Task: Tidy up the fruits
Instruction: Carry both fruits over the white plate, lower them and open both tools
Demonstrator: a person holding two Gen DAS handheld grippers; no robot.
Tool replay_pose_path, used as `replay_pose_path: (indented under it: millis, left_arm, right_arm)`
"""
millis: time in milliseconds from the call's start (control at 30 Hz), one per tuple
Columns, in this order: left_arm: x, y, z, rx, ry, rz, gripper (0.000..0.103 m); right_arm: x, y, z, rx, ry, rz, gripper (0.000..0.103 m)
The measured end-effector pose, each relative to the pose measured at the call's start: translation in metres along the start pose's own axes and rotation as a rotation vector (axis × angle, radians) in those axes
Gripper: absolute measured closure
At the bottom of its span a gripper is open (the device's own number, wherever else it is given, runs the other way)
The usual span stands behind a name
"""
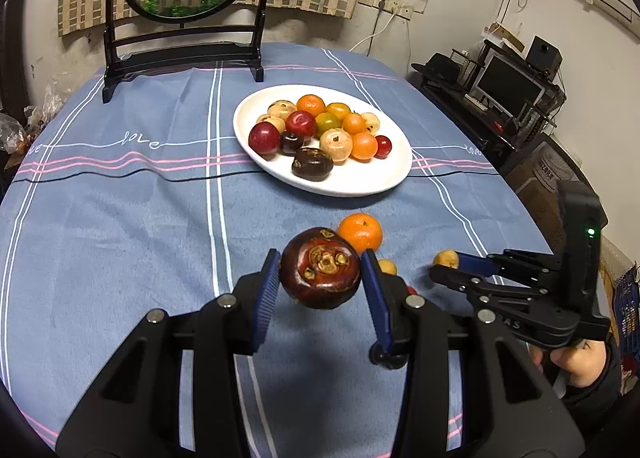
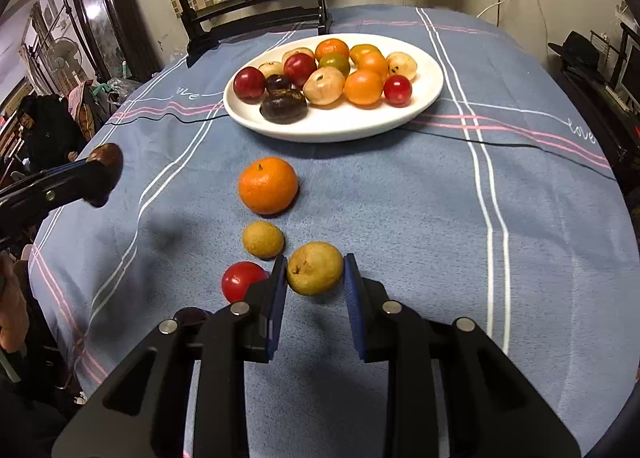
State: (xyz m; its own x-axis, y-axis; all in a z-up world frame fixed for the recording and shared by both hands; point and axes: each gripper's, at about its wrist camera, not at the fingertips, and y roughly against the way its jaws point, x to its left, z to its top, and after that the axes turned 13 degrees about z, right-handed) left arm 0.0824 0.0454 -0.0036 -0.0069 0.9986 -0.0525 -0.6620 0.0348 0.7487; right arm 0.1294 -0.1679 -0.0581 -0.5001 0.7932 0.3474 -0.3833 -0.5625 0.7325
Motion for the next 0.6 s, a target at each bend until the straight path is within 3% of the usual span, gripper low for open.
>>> replay_pose_path:
  millis: [167,367,600]
  left_arm:
    - [-0.013,-0.010,0.025,-0.004,-0.032,-0.002,0.061]
    - [-0.041,-0.036,0.073,0.004,-0.075,-0.007,0.061]
    - [-0.064,-0.100,0.129,0.035,-0.096,-0.027,0.061]
  right_arm:
    - [-0.005,0.013,0.014,-0.027,0.019,0.008,0.075]
    - [-0.023,0.019,0.064,-0.060,0.078,-0.019,0.075]
    - [-0.067,-0.017,0.128,-0.069,0.067,-0.048,0.075]
